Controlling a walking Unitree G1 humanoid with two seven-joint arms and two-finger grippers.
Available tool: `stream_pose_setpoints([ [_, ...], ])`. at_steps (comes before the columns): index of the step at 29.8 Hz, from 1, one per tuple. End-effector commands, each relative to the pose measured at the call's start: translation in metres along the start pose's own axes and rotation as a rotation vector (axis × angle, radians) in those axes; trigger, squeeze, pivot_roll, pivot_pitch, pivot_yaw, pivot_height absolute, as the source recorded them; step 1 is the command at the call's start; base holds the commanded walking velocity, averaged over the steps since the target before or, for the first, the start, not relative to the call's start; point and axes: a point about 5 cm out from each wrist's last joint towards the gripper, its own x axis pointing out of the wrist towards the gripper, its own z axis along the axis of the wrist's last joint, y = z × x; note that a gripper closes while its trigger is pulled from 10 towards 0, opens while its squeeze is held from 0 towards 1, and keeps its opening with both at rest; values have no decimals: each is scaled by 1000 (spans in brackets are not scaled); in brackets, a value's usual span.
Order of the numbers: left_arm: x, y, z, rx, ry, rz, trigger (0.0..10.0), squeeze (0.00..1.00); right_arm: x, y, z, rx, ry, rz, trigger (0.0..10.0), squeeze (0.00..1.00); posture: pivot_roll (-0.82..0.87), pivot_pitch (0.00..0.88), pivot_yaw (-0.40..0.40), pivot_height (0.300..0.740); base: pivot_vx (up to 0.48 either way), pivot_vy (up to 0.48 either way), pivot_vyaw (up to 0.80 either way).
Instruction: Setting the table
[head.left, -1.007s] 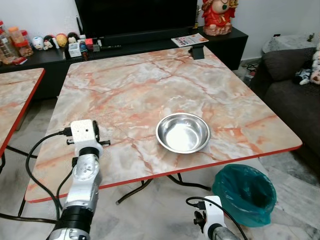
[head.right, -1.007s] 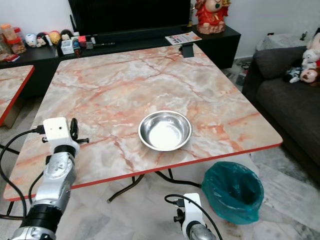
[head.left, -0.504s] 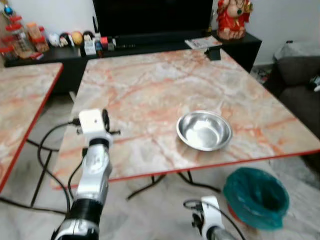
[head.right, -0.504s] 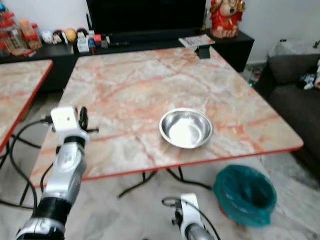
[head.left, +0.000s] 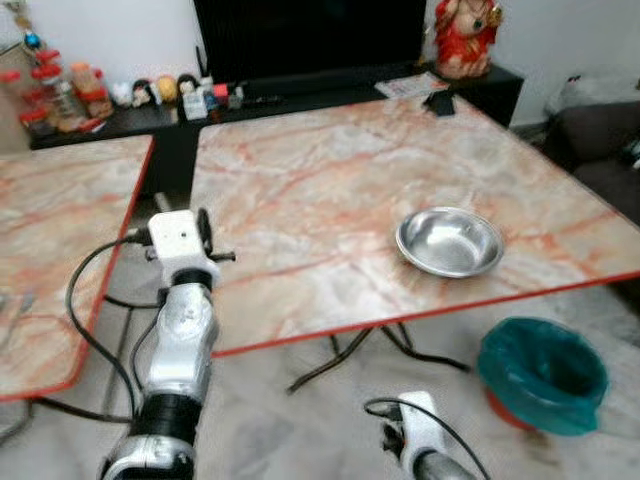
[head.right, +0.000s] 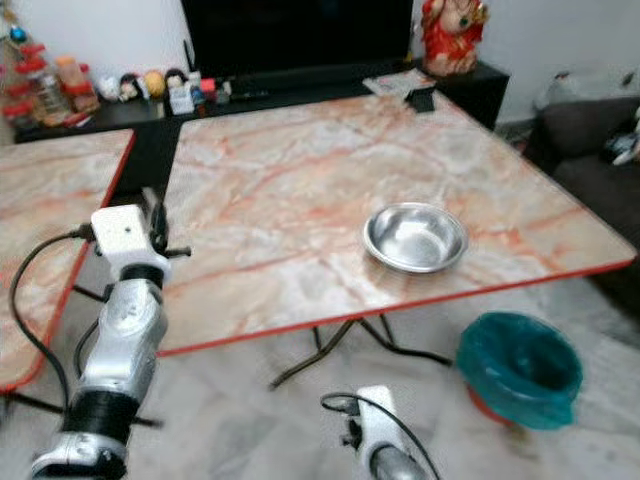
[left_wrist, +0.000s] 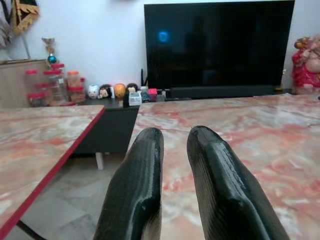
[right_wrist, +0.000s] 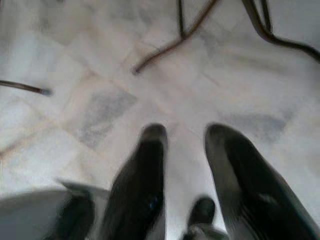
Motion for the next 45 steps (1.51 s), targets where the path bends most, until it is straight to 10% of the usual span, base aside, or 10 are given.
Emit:
stream_pose_setpoints([
  [1, 5, 8, 11, 22, -43, 19, 10000, 0, 2, 9, 3, 8, -13, 19, 10000, 0, 75, 0, 69, 740, 0, 352, 800],
  [38, 7, 9, 14, 32, -45, 24, 10000, 0, 2, 6, 3, 57, -11, 7, 10000, 0, 87, 0, 55, 740, 0, 304, 355],
  [45, -3, 27, -26, 72, 152, -35, 10000, 0, 2, 6, 4, 62, -8, 0, 10000, 0, 88, 0, 56, 740, 0, 0, 0],
])
